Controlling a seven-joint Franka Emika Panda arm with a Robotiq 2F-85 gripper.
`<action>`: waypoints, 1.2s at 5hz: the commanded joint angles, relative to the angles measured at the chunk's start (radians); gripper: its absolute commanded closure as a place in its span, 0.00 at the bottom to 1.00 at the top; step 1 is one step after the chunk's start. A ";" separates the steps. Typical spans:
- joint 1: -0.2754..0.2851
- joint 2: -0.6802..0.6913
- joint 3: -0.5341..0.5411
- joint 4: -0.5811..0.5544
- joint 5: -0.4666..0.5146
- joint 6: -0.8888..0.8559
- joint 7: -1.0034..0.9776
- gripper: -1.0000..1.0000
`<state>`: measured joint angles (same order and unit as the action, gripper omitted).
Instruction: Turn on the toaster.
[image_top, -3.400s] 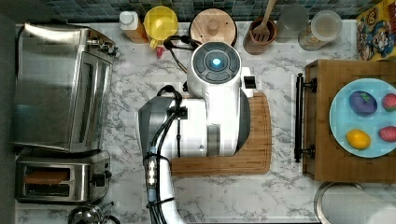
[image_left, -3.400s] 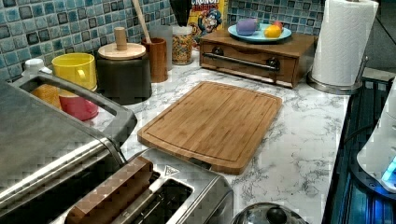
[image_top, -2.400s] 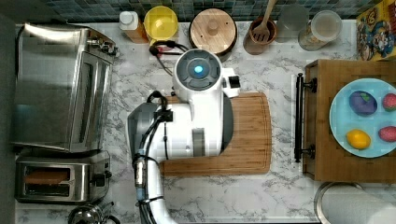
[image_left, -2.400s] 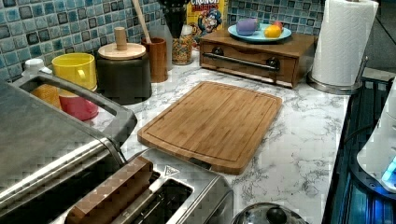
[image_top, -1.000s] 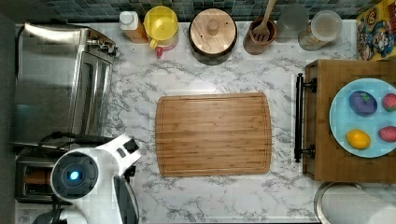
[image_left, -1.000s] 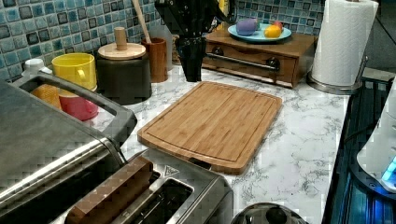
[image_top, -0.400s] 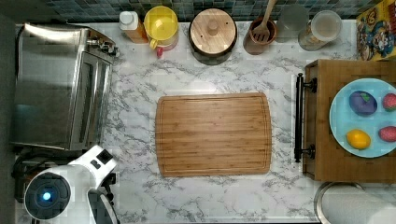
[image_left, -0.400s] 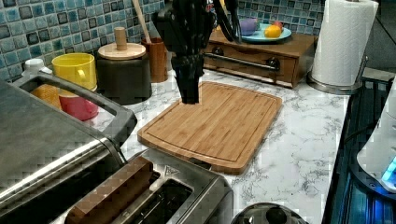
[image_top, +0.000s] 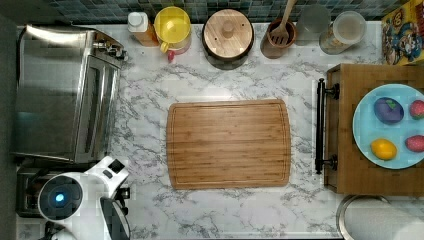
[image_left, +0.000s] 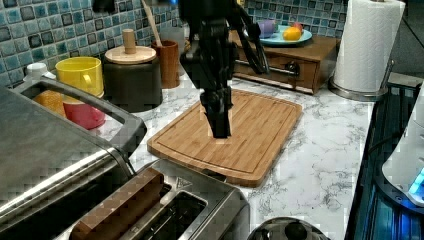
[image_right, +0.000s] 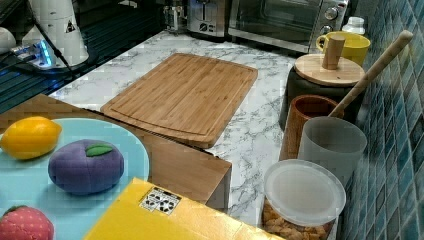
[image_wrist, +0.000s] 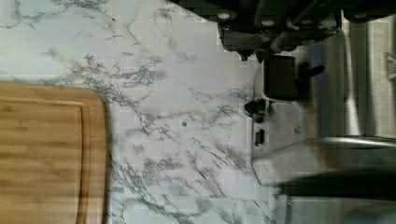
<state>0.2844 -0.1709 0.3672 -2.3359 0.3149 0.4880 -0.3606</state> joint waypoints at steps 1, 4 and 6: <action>0.039 -0.060 -0.018 -0.120 0.194 0.178 -0.140 1.00; 0.022 -0.063 0.002 -0.122 0.252 0.231 -0.171 1.00; 0.018 -0.026 0.035 -0.122 0.205 0.286 -0.119 1.00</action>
<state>0.2932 -0.1923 0.3618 -2.4824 0.5605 0.7402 -0.5132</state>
